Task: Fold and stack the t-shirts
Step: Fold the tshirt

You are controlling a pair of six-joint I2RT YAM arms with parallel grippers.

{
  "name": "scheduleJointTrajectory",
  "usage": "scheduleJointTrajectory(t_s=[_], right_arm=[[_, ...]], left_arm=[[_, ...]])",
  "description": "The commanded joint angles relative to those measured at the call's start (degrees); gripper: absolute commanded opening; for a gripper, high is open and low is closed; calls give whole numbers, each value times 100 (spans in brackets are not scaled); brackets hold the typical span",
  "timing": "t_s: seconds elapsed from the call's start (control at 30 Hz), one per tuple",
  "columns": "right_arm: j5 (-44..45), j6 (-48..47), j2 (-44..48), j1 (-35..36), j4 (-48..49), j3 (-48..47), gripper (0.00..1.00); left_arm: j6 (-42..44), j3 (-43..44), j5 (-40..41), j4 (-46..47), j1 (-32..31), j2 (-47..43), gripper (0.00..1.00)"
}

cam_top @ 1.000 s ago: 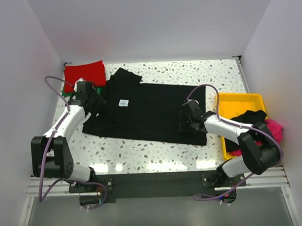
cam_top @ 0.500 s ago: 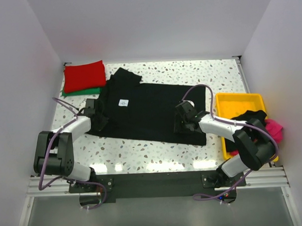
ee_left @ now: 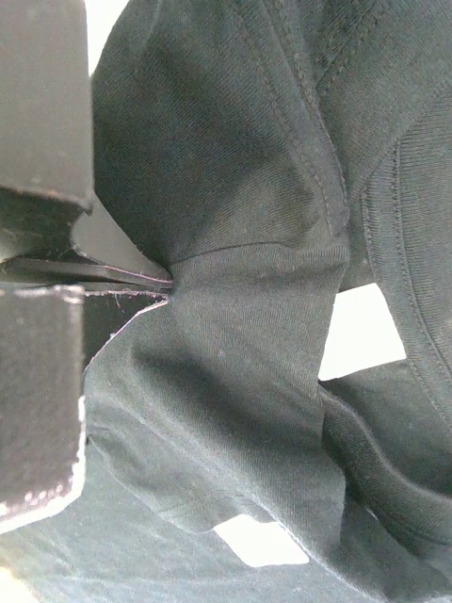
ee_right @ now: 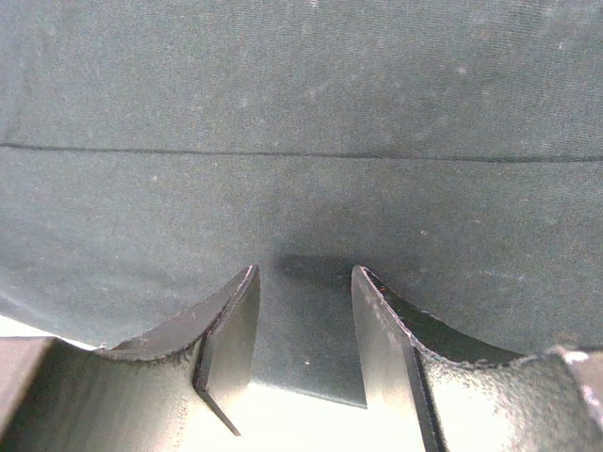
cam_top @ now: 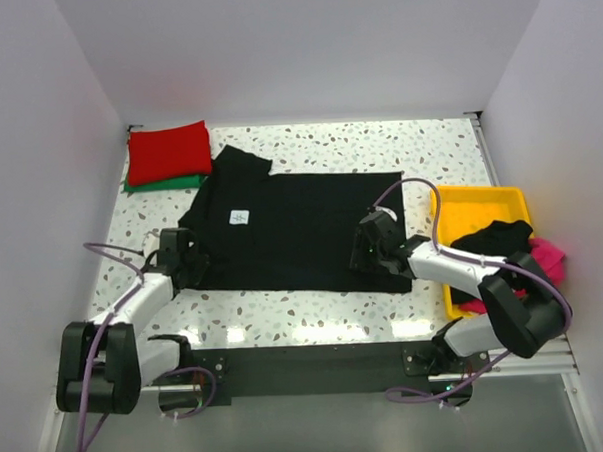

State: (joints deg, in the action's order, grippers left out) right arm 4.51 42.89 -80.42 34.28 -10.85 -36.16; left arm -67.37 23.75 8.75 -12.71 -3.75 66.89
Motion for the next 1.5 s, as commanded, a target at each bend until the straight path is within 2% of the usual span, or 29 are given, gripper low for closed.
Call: scheduleJointTrajectory(t_s=[0.0,0.33,0.5,0.57,0.63,0.67,0.77,0.87,1.0,1.07,1.1,1.17,1.2,1.3,1.33,1.47], right_arm=[[-319,272,148,26,-813,574,48],[-627,764,1694,26,-1006,1770,49],[-566,782,2399,26,-1577,1806,49],[-548,695,2618,17,-1831,1675,49],[-469,528,2681,26,-2051,1315,49],[-469,457,2664,26,-2113,1000,50],[-180,88,2375,26,-2140,219,52],[5,-307,1944,8,-1992,-653,54],[-99,-685,960,-114,-1702,-1550,54],[-65,-861,670,-229,-1613,-1988,54],[-65,-905,442,-281,-1587,-2104,54],[-265,-984,291,-518,-1412,-2289,54],[-371,-993,229,-623,-1315,-2299,54],[-802,-985,10,-1063,-928,-2334,54],[-864,-993,-69,-1229,-919,-2386,54],[-926,-1055,-298,-1328,-936,-2624,53]], left_arm=[[-197,-379,-75,-1022,41,-255,0],[-197,-670,-242,-1620,41,-1459,0],[-127,-547,-330,-1989,41,-1977,0],[13,-198,-278,-2278,32,-2110,0],[206,381,-103,-2594,32,-2286,8],[294,594,-24,-2683,32,-2312,16],[873,1490,267,-2492,32,-2225,29],[1576,2316,83,-1606,32,-1541,37],[2569,3564,-373,-550,15,733,40],[3062,4574,-637,-461,-3,1612,40],[3307,4891,-769,-313,-64,2417,40],[3888,5875,-1199,-311,-108,3142,42],[4116,6513,-1183,-407,-213,3798,43],[4741,7387,-1077,-836,-346,4933,49],[4942,7947,-1095,-969,-355,5191,50],[5445,8961,-1262,-1391,-390,6167,56]])
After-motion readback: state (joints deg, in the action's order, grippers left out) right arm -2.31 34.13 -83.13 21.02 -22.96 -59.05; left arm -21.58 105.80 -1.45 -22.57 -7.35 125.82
